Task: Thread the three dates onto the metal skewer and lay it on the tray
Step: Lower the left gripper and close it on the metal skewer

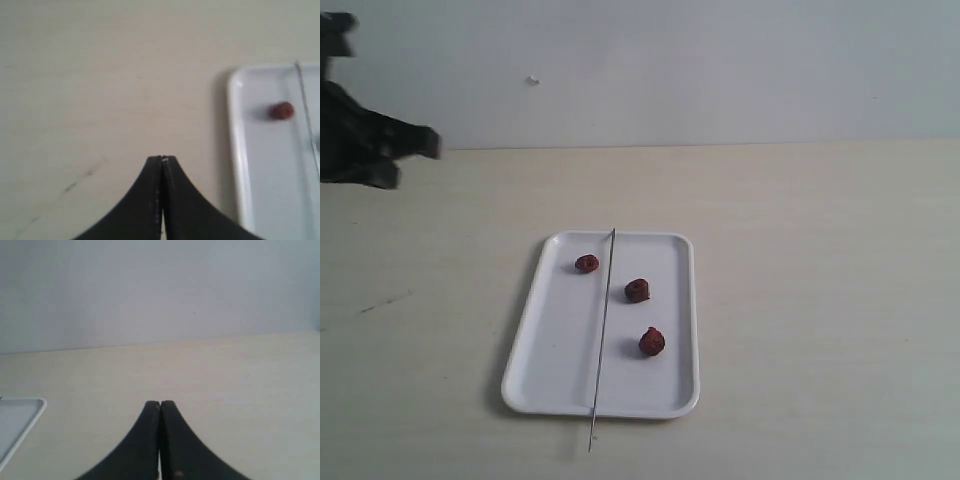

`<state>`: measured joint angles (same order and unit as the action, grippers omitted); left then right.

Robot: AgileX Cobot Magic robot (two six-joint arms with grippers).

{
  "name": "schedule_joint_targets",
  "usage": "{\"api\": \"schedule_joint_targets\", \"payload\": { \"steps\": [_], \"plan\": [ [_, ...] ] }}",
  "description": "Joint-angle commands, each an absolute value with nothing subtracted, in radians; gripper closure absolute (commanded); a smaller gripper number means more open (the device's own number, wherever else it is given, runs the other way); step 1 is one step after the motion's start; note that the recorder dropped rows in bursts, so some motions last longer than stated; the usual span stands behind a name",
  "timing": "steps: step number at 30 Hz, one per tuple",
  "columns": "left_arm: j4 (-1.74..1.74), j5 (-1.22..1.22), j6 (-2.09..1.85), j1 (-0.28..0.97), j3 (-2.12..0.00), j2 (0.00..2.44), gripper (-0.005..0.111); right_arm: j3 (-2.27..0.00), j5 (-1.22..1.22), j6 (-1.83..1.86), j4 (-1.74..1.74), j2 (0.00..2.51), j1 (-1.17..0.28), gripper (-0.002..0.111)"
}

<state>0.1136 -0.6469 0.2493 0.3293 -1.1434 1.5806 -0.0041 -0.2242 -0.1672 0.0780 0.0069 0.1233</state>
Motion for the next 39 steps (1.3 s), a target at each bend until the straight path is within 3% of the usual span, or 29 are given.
{"api": "schedule_joint_targets", "payload": {
  "steps": [1,7,13,15,39],
  "plan": [
    [0.161,-0.743,0.245,0.542,-1.232,1.696,0.107,0.000,-0.223,-0.167,0.079,0.000,0.127,0.108],
    [0.168,-0.812,0.265,0.688,-1.351,1.862,0.104,0.000,-0.223,-0.167,0.079,0.000,0.127,0.108],
    [0.056,-0.859,0.270,0.702,-1.395,1.954,0.066,0.000,-0.223,-0.167,0.079,0.000,0.127,0.108],
    [0.000,-0.863,0.272,0.702,-1.395,1.981,0.061,0.000,-0.223,-0.167,0.079,0.000,0.127,0.108],
    [-0.200,-0.857,0.272,0.710,-1.395,2.147,0.061,0.000,-0.223,-0.168,0.079,0.000,0.116,0.108]
  ]
}}
